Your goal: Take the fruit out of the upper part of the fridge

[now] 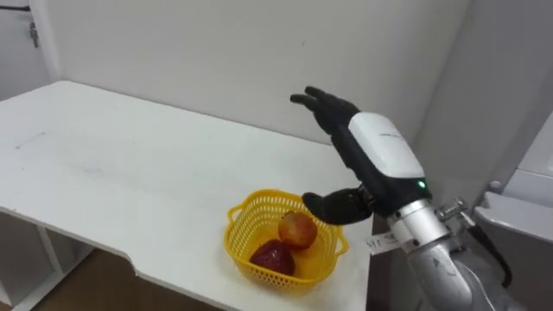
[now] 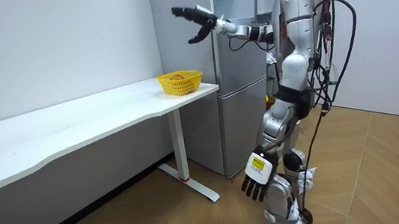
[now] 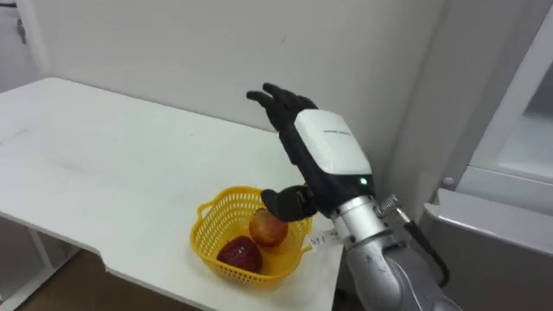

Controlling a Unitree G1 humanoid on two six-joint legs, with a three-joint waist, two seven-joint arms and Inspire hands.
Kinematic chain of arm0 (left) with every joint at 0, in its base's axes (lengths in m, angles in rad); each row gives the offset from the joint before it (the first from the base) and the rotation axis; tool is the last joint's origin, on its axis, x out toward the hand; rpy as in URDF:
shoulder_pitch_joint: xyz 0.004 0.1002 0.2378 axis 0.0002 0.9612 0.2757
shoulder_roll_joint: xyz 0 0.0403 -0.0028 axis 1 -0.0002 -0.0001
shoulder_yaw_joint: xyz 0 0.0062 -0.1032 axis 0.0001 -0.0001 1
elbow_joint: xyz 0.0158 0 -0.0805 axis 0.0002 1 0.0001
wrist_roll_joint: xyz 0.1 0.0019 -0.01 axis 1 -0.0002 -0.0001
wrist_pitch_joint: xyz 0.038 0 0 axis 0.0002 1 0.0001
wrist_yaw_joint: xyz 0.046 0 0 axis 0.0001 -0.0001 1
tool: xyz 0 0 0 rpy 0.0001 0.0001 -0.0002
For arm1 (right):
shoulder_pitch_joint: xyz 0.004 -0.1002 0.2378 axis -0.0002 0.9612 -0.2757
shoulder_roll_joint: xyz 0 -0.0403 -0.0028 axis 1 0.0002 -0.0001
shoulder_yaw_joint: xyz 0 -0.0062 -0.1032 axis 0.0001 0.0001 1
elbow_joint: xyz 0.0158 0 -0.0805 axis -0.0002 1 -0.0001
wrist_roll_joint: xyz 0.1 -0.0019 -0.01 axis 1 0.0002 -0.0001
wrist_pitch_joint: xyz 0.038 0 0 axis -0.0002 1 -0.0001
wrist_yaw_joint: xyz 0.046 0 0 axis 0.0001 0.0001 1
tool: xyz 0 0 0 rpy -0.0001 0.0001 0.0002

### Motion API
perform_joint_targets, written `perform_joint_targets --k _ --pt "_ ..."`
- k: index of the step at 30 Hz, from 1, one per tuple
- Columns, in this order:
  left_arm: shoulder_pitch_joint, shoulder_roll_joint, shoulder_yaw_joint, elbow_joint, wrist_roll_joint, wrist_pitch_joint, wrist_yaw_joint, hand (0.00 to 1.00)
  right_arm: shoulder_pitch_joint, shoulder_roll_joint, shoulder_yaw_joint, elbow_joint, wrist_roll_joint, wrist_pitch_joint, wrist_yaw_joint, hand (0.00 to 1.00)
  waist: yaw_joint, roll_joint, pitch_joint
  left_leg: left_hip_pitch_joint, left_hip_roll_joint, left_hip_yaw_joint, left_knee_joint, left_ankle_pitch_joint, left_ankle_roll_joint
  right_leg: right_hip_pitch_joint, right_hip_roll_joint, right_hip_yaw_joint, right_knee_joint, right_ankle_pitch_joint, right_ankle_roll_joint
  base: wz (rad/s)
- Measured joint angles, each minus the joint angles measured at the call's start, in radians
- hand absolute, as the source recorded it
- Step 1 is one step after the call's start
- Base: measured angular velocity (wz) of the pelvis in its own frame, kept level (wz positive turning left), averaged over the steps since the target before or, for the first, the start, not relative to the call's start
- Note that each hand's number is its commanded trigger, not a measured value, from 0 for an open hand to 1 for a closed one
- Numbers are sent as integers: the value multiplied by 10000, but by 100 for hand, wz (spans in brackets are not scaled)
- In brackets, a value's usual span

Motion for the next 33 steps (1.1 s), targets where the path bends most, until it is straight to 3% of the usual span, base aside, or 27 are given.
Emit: perform_joint_targets --k 2,5,7,10,14,16,18,22,25,30,33 --pt "67 -106 146 -6 4 -32 52 0 341 61 -209 -447 4 -129 -233 0 -72 111 -47 105 12 202 -1 -1 1 36 -3 171 0 14 13 -24" --pt "187 -167 118 -2 -65 -81 80 0 1051 413 -759 -926 72 -303 -671 0 -639 341 -103 305 19 277 -99 -43 67 160 3 230 13 36 29 -6" --pt "222 -201 118 65 -168 -157 155 0 1513 421 -908 -1228 242 -331 -868 0 -874 408 -124 446 6 326 -185 -27 88 237 -6 264 22 42 39 -6" --pt "278 -351 130 124 -245 -291 467 0 2275 508 -1574 -2032 -116 -628 -1253 0 -1182 477 -138 484 9 481 -265 -29 91 163 14 505 101 40 43 -16" --pt "336 -407 118 127 -438 -455 555 0 2443 627 -2337 -2400 -96 -952 -2268 0 -1626 477 -147 530 25 621 -300 -26 95 102 26 639 142 40 43 -13" --pt "411 -401 118 121 -435 -551 603 0 2611 627 -2811 -2498 -119 -1298 -3001 0 -1858 480 -159 573 40 726 -306 -28 95 104 52 744 118 42 47 -10" --pt "510 -400 131 123 -471 -610 731 0 3083 629 -3149 -2534 -109 -1477 -3451 0 -1939 469 -172 619 53 784 -309 -28 95 122 63 745 113 43 50 -10" --pt "654 -411 239 216 -610 -692 778 0 4147 665 -3648 -2543 34 -1457 -3784 0 -2154 502 -162 681 83 884 -351 -30 93 81 81 823 125 44 49 -7" --pt "714 -439 349 187 -624 -694 760 0 4258 661 -3996 -2541 91 -1474 -3939 0 -2190 604 -221 678 118 1087 -398 -32 89 -43 123 1058 126 50 38 -19" --pt "814 -442 341 38 -617 -726 906 0 5004 677 -4264 -2267 -20 -1508 -4453 0 -2400 671 -236 726 108 1100 -421 -31 90 -9 119 1058 127 49 39 -2" --pt "770 -450 321 1 -613 -723 987 0 5788 949 -4167 -1623 -375 -1452 -4429 0 -2451 658 -230 721 107 1096 -425 -29 91 -19 120 1094 132 47 41 0"
